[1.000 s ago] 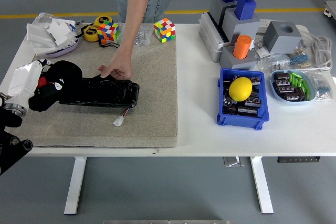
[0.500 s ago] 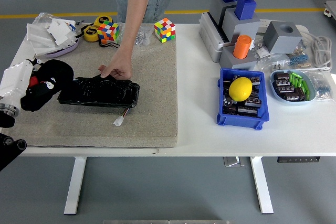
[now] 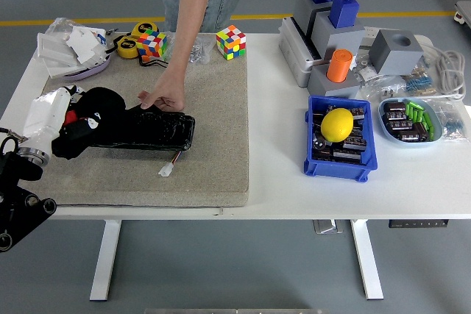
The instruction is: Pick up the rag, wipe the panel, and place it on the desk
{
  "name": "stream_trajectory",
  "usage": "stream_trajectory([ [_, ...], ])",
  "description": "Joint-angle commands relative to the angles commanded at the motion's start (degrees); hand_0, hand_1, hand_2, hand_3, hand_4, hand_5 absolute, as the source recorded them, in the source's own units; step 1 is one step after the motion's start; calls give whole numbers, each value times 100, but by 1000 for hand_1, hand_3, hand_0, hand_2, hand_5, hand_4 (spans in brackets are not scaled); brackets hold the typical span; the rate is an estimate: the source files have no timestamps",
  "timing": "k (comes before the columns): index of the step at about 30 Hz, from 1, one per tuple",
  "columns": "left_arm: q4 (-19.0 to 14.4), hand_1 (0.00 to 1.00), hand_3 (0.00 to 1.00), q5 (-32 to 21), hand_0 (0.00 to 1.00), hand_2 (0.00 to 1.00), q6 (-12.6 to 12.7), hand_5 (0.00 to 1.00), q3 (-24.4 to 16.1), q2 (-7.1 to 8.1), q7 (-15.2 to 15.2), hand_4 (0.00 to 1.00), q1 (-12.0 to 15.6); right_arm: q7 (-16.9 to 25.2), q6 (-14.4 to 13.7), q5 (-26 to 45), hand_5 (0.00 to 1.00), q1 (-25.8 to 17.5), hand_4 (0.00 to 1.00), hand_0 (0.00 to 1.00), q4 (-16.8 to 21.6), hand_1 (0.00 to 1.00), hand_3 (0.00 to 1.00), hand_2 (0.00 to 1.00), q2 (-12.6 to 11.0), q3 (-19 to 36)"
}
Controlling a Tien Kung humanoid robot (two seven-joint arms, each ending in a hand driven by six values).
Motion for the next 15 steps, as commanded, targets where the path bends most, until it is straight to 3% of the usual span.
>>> stream_trajectory([
  [15, -401, 116, 574, 45, 191, 301, 0, 185, 525, -287, 95, 509, -120, -7, 15, -10, 581, 0, 988, 740, -2, 651, 612, 695, -20, -37],
])
